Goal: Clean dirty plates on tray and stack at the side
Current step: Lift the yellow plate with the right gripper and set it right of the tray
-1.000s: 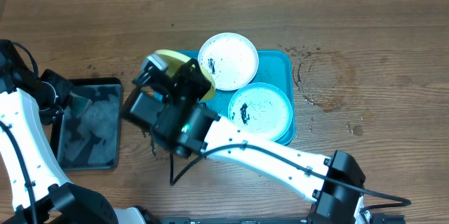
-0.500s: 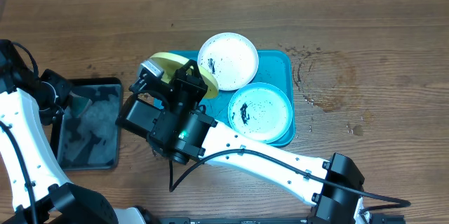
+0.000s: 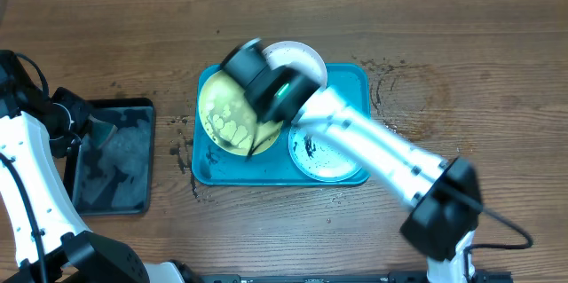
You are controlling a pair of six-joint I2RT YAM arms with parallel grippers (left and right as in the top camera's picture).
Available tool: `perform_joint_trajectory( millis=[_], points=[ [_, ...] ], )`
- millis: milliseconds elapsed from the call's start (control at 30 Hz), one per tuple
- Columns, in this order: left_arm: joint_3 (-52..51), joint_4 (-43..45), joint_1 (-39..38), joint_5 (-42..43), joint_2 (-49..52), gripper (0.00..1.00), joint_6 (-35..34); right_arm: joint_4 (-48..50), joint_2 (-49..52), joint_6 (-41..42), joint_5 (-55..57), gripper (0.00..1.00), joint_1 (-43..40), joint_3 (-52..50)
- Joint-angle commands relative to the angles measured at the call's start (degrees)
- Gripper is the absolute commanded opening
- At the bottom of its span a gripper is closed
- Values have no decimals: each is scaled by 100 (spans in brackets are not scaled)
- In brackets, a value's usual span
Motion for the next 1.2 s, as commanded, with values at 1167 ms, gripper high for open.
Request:
perform_joint_trajectory(
  millis=[1167],
  points=[
    [-31,81,-131,105,63,4,-98,396,-120,544,-2109,20,-6194,-2597]
  ],
)
